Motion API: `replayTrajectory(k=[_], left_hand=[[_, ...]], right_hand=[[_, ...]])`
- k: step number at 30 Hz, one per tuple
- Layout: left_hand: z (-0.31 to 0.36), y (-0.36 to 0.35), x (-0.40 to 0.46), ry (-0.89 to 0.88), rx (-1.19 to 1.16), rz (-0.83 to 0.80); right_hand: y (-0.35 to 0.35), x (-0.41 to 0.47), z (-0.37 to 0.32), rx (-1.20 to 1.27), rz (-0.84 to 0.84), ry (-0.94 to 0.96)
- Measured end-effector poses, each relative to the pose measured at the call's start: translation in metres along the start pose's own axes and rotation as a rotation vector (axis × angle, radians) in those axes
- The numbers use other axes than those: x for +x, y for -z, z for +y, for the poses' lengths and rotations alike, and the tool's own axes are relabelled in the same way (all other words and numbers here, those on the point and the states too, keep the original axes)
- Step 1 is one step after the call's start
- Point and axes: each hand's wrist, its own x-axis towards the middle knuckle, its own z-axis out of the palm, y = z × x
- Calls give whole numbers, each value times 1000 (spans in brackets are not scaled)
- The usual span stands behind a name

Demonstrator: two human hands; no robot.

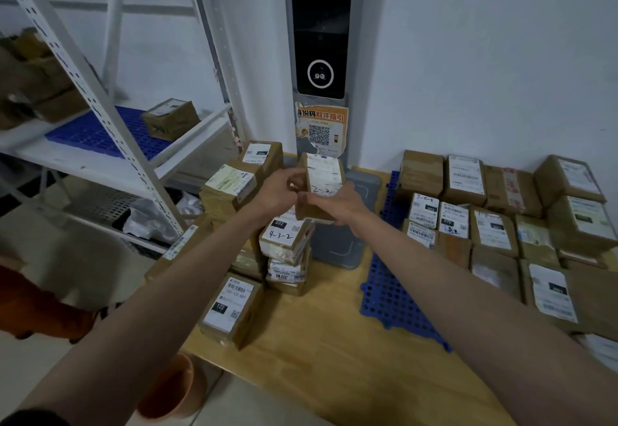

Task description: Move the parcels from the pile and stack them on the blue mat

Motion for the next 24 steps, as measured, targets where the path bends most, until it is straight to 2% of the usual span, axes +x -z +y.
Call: replayTrajectory(k=[4, 7, 10, 14, 18, 24], left_hand=[[0, -6, 8, 71, -119, -41], [-14, -14, 17, 120, 237, -10], [-34, -29, 22, 267, 545, -122], [-56, -46, 26, 408, 690, -247], [-68, -58, 33, 373, 820, -248], [-62, -70, 44, 370, 818, -188]], right_hand=[[7, 4, 11, -24, 57, 6], [11, 6, 19, -32, 140, 9], [21, 7, 28, -36, 162, 11], [37, 1, 44, -62, 186, 11], [56, -9, 60, -84, 190, -48], [82, -18, 79, -121, 234, -107]])
